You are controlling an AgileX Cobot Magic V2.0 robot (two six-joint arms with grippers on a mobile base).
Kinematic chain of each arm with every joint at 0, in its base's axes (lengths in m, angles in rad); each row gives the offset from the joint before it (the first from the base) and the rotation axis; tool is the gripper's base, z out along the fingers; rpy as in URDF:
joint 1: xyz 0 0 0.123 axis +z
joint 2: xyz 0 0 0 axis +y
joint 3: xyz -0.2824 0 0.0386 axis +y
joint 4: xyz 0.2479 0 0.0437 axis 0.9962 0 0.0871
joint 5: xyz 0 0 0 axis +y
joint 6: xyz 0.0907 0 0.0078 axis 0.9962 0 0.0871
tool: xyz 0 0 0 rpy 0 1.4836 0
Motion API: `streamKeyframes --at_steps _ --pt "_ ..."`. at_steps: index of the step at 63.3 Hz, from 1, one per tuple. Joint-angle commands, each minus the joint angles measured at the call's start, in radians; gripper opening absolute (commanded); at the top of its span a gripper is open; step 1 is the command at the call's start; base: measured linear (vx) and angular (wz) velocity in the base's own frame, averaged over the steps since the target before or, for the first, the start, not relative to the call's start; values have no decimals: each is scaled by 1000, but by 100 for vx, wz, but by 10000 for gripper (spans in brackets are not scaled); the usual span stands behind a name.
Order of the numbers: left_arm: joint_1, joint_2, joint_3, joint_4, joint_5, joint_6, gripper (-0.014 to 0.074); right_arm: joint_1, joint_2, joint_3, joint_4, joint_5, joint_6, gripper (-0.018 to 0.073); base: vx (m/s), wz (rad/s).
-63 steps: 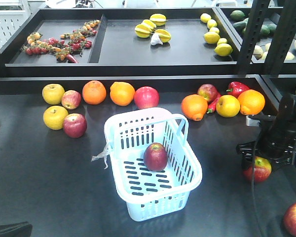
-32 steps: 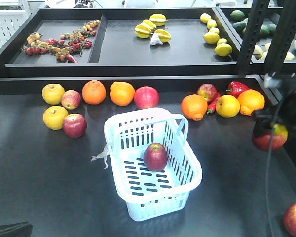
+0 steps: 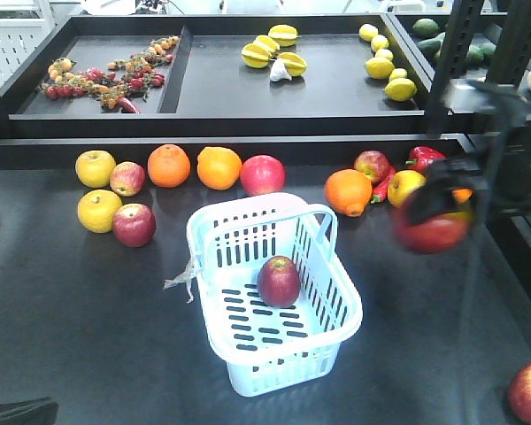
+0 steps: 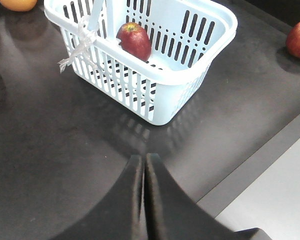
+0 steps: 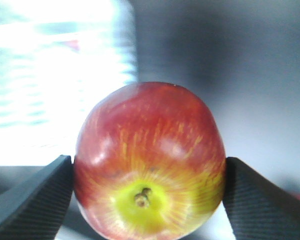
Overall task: Pick three apples into basket with both arms
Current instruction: 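Lift the second apple and carry it over the basket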
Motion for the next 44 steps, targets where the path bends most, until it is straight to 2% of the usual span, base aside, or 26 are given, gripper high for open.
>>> streamKeyframes --at_steps 1,8,17,31,36,44 --pt "-2 5 -24 -30 -58 -7 -7 89 -28 -21 56 -23 4 129 0 0" --pt "-2 5 -24 -30 -58 -7 -7 188 7 -21 56 -91 33 130 0 0" --pt "-2 5 -24 -30 -58 -7 -6 279 84 -21 56 -188 47 131 0 0" --pt "-2 5 -24 -30 -58 -7 -6 331 233 -21 45 -310 45 153 0 0" --pt "-2 5 -24 -30 -58 -7 -6 333 271 -23 45 -315 34 195 0 0" --pt "-2 5 -24 -30 -58 -7 -6 333 296 -24 58 -309 12 358 0 0"
